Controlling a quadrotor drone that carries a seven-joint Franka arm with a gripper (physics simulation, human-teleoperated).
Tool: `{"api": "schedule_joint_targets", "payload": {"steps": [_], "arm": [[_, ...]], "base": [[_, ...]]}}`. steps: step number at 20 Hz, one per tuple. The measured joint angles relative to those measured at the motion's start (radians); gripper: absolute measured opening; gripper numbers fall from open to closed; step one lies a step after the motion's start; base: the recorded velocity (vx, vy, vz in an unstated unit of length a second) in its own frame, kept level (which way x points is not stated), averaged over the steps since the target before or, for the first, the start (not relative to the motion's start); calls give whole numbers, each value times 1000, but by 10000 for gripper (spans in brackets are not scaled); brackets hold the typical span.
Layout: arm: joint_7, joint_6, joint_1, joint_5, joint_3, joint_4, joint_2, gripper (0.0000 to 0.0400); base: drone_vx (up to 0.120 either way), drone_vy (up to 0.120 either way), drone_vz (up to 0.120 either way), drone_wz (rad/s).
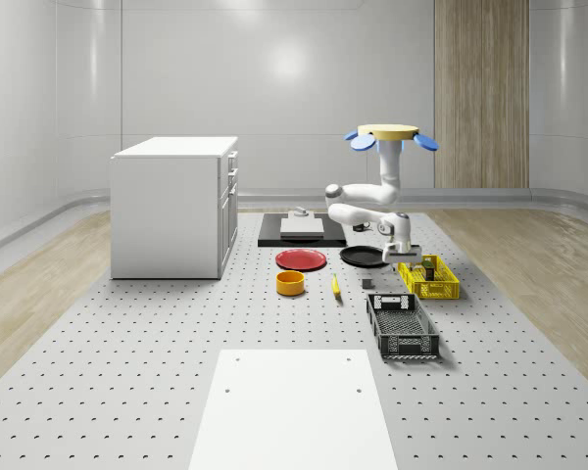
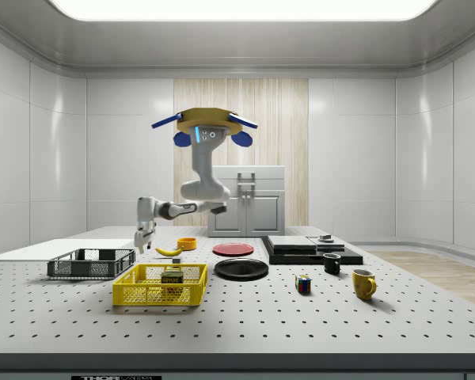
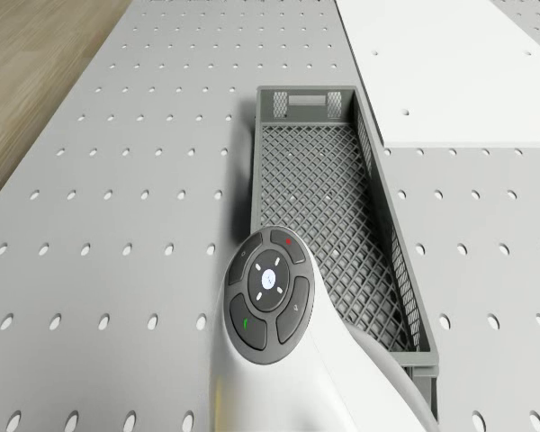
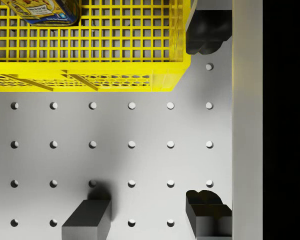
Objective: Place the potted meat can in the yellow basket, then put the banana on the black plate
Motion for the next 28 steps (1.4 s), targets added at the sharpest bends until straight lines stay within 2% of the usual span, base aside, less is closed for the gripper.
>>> {"api": "schedule_joint_targets", "payload": {"steps": [3,8,23,28], "arm": [[0,0,0,0,0,0,0,400],[0,0,0,0,0,0,0,400],[0,-1,1,-1,0,0,1,400],[0,-1,1,-1,0,0,1,400]], "base": [[120,-120,0,0],[0,-120,0,0],[-120,-120,0,0],[-8,-120,0,0]]}}
